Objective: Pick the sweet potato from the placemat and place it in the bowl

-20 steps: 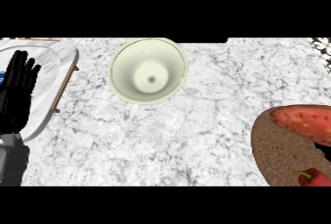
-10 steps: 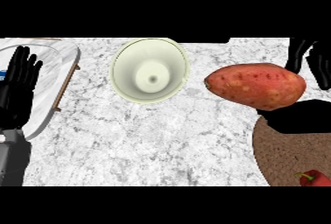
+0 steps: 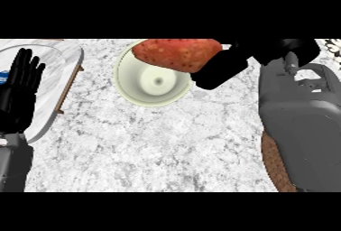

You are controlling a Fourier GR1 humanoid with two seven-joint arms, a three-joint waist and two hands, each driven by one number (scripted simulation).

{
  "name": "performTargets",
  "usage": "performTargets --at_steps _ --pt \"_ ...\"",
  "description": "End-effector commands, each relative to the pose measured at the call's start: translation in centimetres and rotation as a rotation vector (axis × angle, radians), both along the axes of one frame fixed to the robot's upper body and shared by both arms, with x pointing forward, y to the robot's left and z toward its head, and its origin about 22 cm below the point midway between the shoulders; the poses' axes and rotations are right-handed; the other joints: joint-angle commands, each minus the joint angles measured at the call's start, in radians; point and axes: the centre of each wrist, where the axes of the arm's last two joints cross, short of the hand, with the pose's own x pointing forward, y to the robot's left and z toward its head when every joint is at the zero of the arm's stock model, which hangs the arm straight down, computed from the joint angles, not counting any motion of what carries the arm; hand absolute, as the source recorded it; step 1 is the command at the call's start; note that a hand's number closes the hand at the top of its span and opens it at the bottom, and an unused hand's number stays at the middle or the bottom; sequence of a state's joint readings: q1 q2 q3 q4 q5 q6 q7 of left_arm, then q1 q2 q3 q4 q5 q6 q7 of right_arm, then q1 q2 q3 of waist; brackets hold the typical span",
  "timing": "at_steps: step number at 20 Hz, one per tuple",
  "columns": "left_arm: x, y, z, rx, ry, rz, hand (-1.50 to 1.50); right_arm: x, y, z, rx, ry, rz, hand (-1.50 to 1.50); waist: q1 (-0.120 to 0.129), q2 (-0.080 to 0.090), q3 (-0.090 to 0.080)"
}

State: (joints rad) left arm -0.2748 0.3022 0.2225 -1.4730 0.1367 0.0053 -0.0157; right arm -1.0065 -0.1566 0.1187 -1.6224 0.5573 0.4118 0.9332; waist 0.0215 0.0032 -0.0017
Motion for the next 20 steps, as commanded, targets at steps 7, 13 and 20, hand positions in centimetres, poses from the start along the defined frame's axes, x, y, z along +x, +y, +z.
performTargets --at_steps 7,13,20 --pt "0.8 -0.2 1.3 0.011 -0.008 0.000 0.00 5.5 7.7 -5.6 -0.023 0.123 -0.016 1.50 -0.001 0.001 0.001" --pt "0.4 -1.2 0.8 0.000 0.000 -0.029 0.00 8.2 9.2 -9.9 -0.137 0.137 -0.125 1.50 0.021 0.006 0.001" --pt "0.6 0.4 1.2 0.014 -0.020 -0.025 0.00 9.2 7.2 -16.6 0.055 0.233 -0.255 -1.50 0.029 0.008 0.001"
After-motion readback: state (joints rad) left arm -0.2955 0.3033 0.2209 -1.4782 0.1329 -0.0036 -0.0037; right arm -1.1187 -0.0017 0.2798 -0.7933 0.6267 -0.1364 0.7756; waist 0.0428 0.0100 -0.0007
